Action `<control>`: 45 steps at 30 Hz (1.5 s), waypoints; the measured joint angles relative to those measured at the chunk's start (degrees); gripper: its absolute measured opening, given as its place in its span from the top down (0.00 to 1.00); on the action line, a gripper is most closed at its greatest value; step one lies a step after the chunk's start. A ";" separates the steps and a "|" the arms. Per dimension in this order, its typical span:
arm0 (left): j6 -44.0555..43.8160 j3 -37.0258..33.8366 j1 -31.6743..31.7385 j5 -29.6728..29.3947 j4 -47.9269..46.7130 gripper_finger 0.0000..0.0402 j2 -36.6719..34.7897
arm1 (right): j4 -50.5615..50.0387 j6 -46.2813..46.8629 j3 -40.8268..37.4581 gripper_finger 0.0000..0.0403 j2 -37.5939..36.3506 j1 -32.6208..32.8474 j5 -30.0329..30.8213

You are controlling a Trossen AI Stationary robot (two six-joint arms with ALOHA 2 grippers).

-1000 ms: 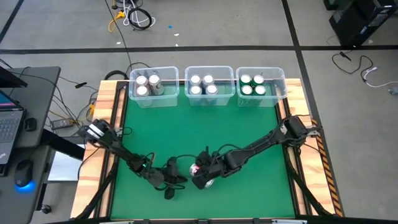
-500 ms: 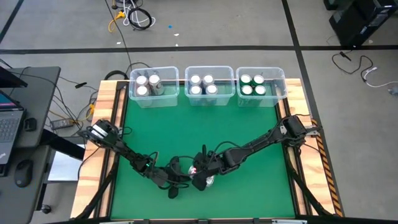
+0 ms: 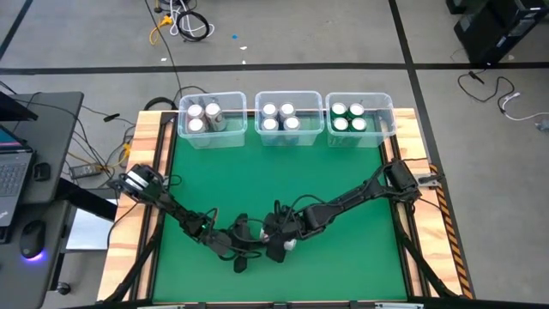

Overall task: Sort soda cans
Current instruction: Put the red silver soda can into the left transparent bin

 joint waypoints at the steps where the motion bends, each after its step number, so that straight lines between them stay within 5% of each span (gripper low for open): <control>1: 0.76 -0.02 0.05 -0.02 -0.12 1.00 -0.10 | -0.23 0.01 0.00 0.16 0.00 -0.15 -0.08; 7: 3.42 -0.43 0.21 0.86 -3.73 1.00 -3.47 | -0.25 -0.89 -0.01 0.29 -0.17 -0.42 0.65; 16: 5.31 -0.41 0.01 -2.14 -21.77 1.00 -19.89 | 2.48 -4.73 -0.09 0.28 -2.44 -0.10 1.75; 27: 13.40 -2.01 -3.32 -14.11 -30.54 1.00 -40.70 | 5.35 -20.52 -0.65 0.28 -11.89 0.01 20.97; 31: 16.43 -7.65 -4.76 -14.83 -20.66 1.00 -44.66 | 19.69 -25.45 -6.20 0.28 -11.39 0.04 20.93; 37: 22.89 -16.89 -6.31 -13.41 2.15 1.00 -47.22 | 57.34 -33.73 -18.89 0.28 -7.33 -1.20 20.08; 41: 23.23 -17.88 -5.42 -13.41 3.04 1.00 -47.23 | 78.97 -39.24 -21.88 0.28 -0.60 -3.03 20.28; 45: 19.04 -17.76 -3.13 -13.22 -1.96 1.00 -47.21 | 86.12 -39.86 -20.92 0.28 6.34 -4.98 20.43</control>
